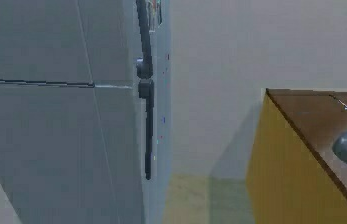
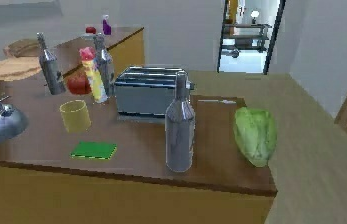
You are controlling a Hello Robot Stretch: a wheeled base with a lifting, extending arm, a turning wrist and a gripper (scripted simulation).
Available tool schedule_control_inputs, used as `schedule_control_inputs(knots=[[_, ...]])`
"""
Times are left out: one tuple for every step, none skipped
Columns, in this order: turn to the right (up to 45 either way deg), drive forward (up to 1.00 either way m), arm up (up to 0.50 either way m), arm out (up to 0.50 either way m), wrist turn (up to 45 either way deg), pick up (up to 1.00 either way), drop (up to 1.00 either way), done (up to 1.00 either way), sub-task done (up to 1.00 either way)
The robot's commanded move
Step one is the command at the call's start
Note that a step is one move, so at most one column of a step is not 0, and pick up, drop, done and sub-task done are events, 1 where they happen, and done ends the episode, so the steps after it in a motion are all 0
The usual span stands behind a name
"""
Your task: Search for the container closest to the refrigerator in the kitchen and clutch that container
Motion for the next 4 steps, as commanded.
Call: schedule_control_inputs(knots=[[-21.0,0.00,0.00,0.00,0.0,0.00,0.00,0.00,0.00],[0.0,0.00,0.50,0.00,0.0,0.00,0.00,0.00,0.00],[0.0,0.00,0.38,0.00,0.0,0.00,0.00,0.00,0.00],[0.0,0.00,0.00,0.46,0.0,0.00,0.00,0.00,0.00]])
